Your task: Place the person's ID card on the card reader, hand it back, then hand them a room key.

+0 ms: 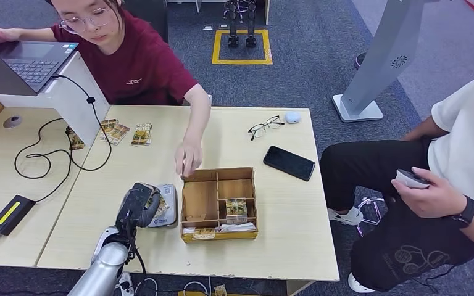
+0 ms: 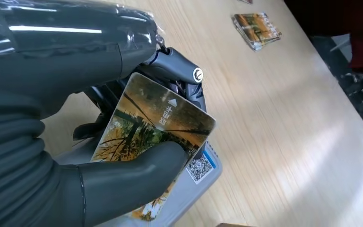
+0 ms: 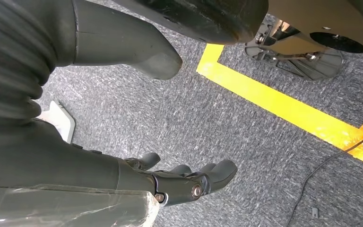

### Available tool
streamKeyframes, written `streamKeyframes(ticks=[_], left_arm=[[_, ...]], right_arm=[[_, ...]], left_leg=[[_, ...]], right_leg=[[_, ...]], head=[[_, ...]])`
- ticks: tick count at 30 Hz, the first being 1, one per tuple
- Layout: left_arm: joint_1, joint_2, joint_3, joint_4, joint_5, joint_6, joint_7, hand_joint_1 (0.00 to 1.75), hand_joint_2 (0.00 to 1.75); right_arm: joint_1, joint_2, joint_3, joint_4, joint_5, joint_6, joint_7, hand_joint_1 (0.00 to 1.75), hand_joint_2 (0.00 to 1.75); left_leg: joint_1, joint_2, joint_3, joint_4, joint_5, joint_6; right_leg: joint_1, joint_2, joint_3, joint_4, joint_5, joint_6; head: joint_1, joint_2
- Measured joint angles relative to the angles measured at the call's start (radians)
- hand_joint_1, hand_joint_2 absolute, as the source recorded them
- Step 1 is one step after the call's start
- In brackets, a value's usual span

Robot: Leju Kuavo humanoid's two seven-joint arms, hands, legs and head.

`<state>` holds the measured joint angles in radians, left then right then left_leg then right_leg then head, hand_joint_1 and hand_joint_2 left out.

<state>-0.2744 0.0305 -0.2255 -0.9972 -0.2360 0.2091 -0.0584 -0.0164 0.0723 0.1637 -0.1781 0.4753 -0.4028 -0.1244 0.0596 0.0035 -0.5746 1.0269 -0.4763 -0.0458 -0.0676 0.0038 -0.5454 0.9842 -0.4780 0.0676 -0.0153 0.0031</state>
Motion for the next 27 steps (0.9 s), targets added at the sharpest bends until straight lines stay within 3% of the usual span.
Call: streamKeyframes(ticks=[4,11,16,27], left_arm=[[0.016,-0.001,0.001,-0.058,-0.030,0.054,-0.080,1.75,1.75],[0.025,-0.006,0.007,-0.231,-0.246,0.296,-0.241,1.75,1.75],[0.010,-0.003,0.014,-0.262,-0.444,0.461,-0.304,1.75,1.75],[-0.042,-0.012,0.125,-0.262,-0.837,0.483,-0.328,1.75,1.75]], right_arm=[[0.001,0.000,0.000,0.000,0.001,0.000,-0.005,0.00,1.75],[-0.001,0.001,0.001,0.000,0.026,0.019,-0.006,0.00,1.75],[-0.012,0.001,0.012,-0.005,0.058,0.046,0.016,0.00,1.75],[-0.029,0.001,0.034,-0.018,0.087,0.064,0.031,0.00,1.75]], left_leg=[[0.000,0.000,0.000,0.000,0.000,0.000],[0.000,0.000,-0.001,0.000,0.000,0.000],[0.000,0.000,-0.001,0.000,0.000,0.000],[0.000,0.000,-0.001,0.000,0.001,0.001]], right_leg=[[0.000,0.000,-0.001,0.000,0.000,0.000],[0.000,0.000,-0.001,0.000,0.000,0.000],[0.000,0.000,-0.001,0.000,0.000,0.000],[0.000,0.000,-0.001,0.000,0.001,0.000]], head=[[0.000,0.000],[0.000,0.000],[0.000,0.000],[0.000,0.000]])
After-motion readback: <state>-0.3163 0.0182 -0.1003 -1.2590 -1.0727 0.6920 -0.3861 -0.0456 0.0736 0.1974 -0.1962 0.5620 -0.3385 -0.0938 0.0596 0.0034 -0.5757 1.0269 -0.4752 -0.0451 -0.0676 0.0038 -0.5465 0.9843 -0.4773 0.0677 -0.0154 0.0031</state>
